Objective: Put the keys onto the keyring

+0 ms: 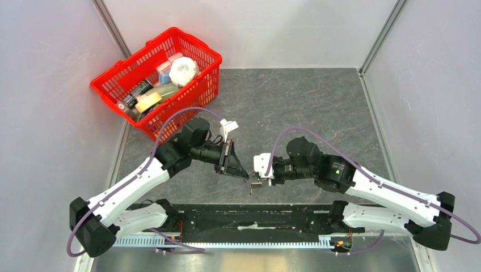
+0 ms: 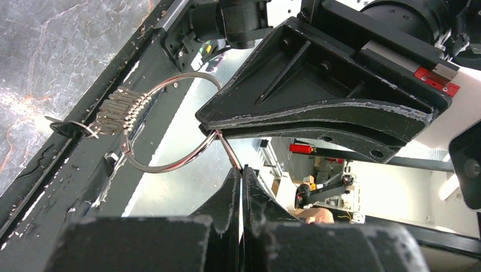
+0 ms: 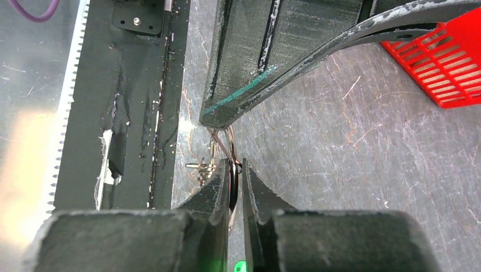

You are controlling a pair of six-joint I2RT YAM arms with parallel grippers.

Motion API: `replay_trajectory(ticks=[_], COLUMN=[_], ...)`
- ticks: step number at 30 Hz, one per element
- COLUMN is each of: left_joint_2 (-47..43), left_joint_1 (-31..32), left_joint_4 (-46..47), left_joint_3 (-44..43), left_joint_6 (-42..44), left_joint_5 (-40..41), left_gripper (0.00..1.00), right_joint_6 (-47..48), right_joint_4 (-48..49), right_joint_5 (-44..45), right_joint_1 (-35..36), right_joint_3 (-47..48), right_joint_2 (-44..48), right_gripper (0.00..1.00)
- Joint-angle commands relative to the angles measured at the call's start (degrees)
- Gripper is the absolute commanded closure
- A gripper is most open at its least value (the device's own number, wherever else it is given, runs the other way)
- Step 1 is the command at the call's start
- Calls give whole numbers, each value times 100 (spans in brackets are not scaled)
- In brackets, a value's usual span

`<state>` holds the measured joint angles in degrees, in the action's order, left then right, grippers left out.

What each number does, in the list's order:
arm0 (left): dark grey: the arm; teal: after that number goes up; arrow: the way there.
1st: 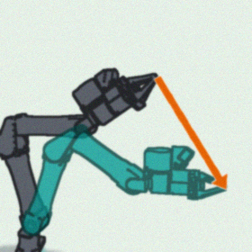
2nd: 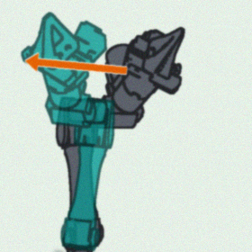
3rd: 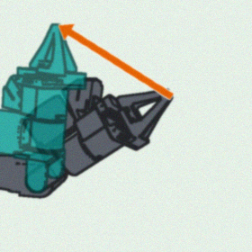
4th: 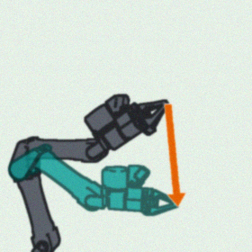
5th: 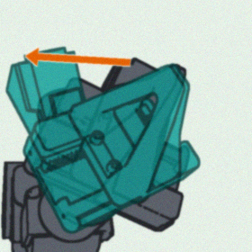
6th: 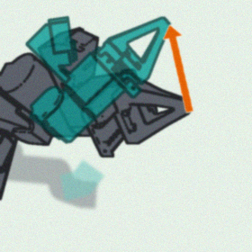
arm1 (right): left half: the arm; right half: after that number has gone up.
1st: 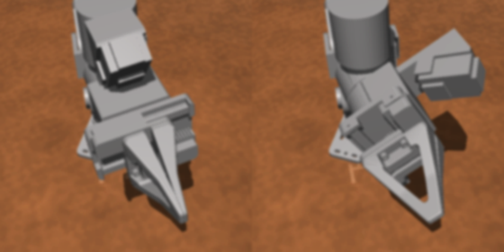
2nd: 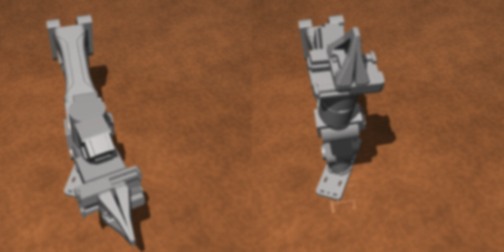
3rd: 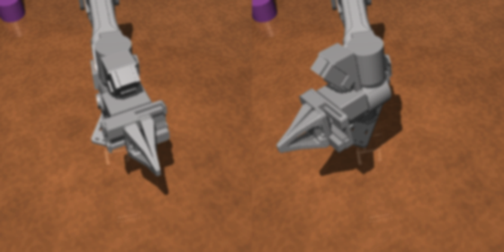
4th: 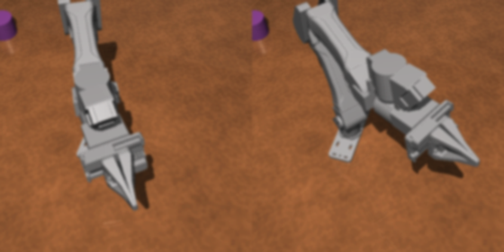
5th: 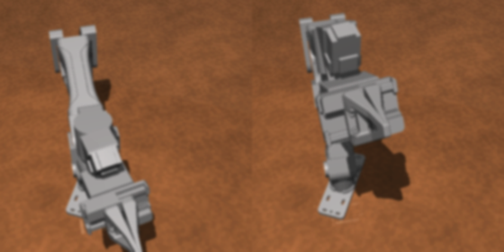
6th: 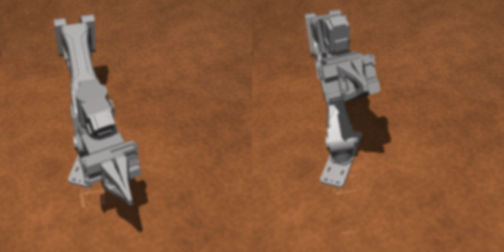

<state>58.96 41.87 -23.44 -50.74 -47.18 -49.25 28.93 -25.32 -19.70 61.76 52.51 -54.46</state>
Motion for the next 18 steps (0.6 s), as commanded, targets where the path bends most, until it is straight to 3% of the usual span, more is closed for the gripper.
replay_trajectory(ticks=[1, 2, 6, 10, 18], left_joint_2=[-145, -175, -365, -658, -1141], left_joint_1=[14, 14, 14, 14, 14], left_joint_4=[582, 664, 997, 1505, 1586], left_joint_3=[-73, -68, -163, -198, -277], left_joint_6=[-303, -305, -139, -74, 563], left_joint_5=[-377, -414, -570, -519, 11], left_gripper=[98, 95, 70, 57, 52], right_joint_6=[-151, -219, -637, -1209, -2420], right_joint_4=[309, 332, 339, 201, 125], right_joint_5=[-91, -109, -215, -286, -388], right_joint_1=[30, 31, 25, 29, 25], right_joint_3=[123, 127, 220, 429, 753], right_joint_2=[20, 60, 198, 291, 557], right_gripper=[96, 96, 96, 97, 100])
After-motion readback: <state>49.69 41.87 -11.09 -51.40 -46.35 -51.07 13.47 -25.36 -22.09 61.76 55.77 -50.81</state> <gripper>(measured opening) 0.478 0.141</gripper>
